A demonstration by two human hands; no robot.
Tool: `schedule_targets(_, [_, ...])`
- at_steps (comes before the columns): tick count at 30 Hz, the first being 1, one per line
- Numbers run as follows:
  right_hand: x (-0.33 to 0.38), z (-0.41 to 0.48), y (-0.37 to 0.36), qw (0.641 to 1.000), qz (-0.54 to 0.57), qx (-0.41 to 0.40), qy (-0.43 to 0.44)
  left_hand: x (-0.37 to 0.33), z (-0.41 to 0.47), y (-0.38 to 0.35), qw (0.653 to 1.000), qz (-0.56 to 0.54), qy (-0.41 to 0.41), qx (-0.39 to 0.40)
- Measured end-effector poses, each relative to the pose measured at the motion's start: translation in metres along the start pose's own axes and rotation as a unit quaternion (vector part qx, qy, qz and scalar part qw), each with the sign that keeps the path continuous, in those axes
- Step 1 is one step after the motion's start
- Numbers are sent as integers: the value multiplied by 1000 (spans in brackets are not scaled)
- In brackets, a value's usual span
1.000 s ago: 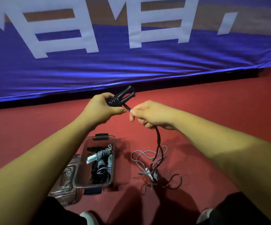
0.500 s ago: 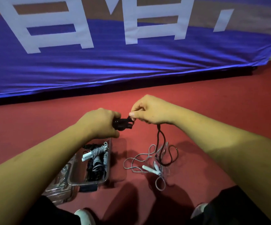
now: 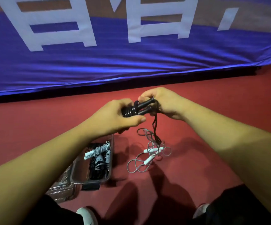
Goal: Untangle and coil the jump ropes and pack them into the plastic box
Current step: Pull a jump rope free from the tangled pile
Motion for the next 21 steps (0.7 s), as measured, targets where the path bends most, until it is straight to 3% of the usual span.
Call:
schedule_targets(3, [-16, 4, -16, 994, 102, 43, -20, -7, 2, 11, 986, -153, -18, -65])
schedule_targets(5, [-33, 7, -32, 990, 108, 79, -43, -12, 4, 27, 974, -183, -32, -129])
schedule_targets(10, [-86, 7, -53, 983, -92, 117, -108, 16, 2, 92, 950, -122, 20, -286])
schedule_targets(15, [-112, 9, -64, 982, -61, 107, -146, 57, -6, 112, 937, -81, 77, -331])
schedule_targets(21, [-137, 8, -58, 969, -162, 49, -181, 34, -2, 108, 947, -66, 22, -313])
Point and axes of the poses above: each hand's wrist, its own z-axis towards the middle knuckle, its own y-axis out of the back of the hand, x = y × z, the point moved 8 cm from there along z, towards the middle knuckle, and after that the axes turned 8 degrees about -y, right-handed, at the moved point
